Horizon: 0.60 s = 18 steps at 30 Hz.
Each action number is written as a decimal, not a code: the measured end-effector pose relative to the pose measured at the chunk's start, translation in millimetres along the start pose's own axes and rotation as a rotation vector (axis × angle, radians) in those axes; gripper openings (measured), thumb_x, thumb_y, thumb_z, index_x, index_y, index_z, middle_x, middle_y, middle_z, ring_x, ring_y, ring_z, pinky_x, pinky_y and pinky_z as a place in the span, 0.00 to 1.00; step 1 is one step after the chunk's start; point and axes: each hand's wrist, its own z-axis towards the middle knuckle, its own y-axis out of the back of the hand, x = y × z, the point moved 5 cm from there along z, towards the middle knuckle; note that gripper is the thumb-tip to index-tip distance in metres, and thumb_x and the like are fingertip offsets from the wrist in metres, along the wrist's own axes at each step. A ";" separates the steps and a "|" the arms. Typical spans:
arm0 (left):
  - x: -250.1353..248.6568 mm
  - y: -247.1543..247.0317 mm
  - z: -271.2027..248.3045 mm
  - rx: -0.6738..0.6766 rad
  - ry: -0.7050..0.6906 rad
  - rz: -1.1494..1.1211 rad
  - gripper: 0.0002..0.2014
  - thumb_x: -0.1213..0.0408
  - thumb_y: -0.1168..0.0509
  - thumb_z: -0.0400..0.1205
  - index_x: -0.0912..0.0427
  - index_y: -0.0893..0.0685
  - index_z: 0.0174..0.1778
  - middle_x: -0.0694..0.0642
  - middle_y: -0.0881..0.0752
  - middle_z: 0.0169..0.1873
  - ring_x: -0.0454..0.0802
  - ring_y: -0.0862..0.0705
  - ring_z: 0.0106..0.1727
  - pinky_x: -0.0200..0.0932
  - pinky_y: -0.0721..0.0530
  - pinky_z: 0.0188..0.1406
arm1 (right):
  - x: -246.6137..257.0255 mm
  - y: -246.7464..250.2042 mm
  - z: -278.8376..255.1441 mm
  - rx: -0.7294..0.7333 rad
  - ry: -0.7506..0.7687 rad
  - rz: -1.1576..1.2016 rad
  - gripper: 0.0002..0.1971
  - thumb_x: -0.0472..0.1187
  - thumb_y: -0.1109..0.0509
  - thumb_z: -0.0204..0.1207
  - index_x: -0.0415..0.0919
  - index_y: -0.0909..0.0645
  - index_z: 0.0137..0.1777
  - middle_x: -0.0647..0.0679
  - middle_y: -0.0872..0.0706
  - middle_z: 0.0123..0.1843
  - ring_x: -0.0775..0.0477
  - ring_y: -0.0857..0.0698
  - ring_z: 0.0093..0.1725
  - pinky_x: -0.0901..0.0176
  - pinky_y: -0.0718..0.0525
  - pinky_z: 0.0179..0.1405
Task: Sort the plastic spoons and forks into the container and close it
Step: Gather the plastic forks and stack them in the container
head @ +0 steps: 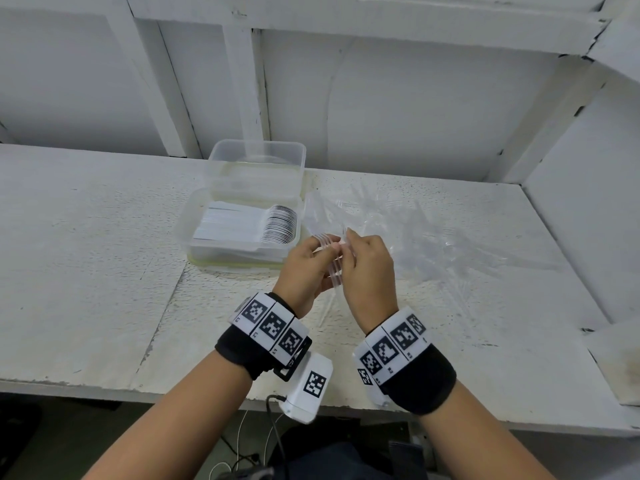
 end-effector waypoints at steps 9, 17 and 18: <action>-7.1 0.7 -2.8 0.011 -0.014 0.036 0.11 0.70 0.42 0.85 0.62 0.23 0.36 0.45 0.22 0.15 0.37 0.23 0.17 0.32 0.22 0.20 | 3.3 -12.9 0.2 0.182 0.021 -0.003 0.26 0.35 0.44 0.82 0.36 0.40 0.80 0.38 0.31 0.64 0.40 0.29 0.65 0.47 0.24 0.66; -4.2 0.8 -0.2 0.019 0.021 0.004 0.07 0.67 0.41 0.85 0.66 0.20 0.45 0.50 0.17 0.23 0.39 0.19 0.20 0.33 0.21 0.21 | 3.7 -13.8 -2.3 0.317 0.005 -0.192 0.28 0.38 0.48 0.84 0.38 0.49 0.82 0.39 0.37 0.70 0.40 0.33 0.66 0.52 0.27 0.65; -3.2 1.6 0.7 0.010 0.024 0.005 0.08 0.66 0.41 0.84 0.67 0.20 0.46 0.51 0.16 0.24 0.39 0.19 0.21 0.33 0.21 0.20 | 4.0 -14.3 -2.9 0.340 0.004 -0.214 0.28 0.39 0.48 0.84 0.38 0.51 0.83 0.40 0.37 0.70 0.40 0.33 0.66 0.52 0.27 0.65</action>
